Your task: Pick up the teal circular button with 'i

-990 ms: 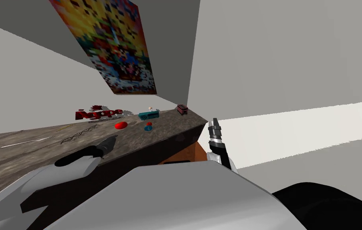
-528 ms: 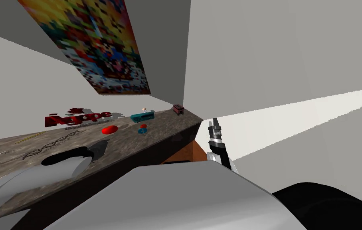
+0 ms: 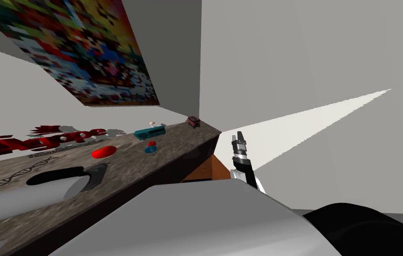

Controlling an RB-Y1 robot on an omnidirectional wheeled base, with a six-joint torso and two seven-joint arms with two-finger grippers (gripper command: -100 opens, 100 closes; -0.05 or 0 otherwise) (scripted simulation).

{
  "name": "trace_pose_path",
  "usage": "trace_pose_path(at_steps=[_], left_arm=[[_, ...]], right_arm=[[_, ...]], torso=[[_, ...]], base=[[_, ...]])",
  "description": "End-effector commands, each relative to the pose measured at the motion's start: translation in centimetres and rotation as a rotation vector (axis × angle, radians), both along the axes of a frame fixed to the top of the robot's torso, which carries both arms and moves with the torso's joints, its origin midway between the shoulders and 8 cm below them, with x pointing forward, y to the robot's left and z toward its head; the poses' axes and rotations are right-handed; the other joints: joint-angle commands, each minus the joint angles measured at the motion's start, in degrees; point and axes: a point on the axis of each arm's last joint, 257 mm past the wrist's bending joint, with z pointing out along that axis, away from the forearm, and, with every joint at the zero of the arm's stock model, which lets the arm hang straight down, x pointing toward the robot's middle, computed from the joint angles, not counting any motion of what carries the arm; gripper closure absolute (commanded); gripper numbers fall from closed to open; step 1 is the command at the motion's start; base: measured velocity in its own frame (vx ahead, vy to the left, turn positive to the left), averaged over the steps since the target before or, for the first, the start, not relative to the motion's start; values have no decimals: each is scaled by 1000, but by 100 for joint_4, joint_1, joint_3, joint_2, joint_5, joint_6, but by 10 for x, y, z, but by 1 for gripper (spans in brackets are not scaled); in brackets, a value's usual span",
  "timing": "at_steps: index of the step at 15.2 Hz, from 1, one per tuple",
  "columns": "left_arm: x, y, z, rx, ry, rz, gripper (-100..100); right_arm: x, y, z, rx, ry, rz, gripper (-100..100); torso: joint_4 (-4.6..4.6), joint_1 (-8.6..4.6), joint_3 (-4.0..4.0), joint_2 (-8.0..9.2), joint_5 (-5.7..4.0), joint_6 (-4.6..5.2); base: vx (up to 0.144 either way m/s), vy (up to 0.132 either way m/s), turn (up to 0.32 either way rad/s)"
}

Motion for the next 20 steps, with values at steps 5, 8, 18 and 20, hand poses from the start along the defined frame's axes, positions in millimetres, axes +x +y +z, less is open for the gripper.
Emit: trace_pose_path(at_steps=[5, 8, 18, 20], left_arm=[[-37, 23, -3, -70, 66, 130, -100], [-55, 32, -4, -108, 98, 194, -100], [-117, 40, -7, -243, 210, 396, -100], [-130, 42, -6, -279, 223, 449, -100]], right_arm=[[0, 0, 0, 0, 0, 0, 0], [0, 0, 0, 0, 0, 0, 0], [0, 0, 0, 0, 0, 0, 0], [0, 0, 0, 0, 0, 0, 0]], torso=[[0, 0, -1, -1, 0, 1], [-1, 0, -2, -3, 0, 4], [-2, 1, -4, -7, -1, 8], [-1, 2, -4, -6, 0, 2]], base=[[12, -8, -193], [16, -5, -235], [21, 2, -239], [19, 7, -187]])
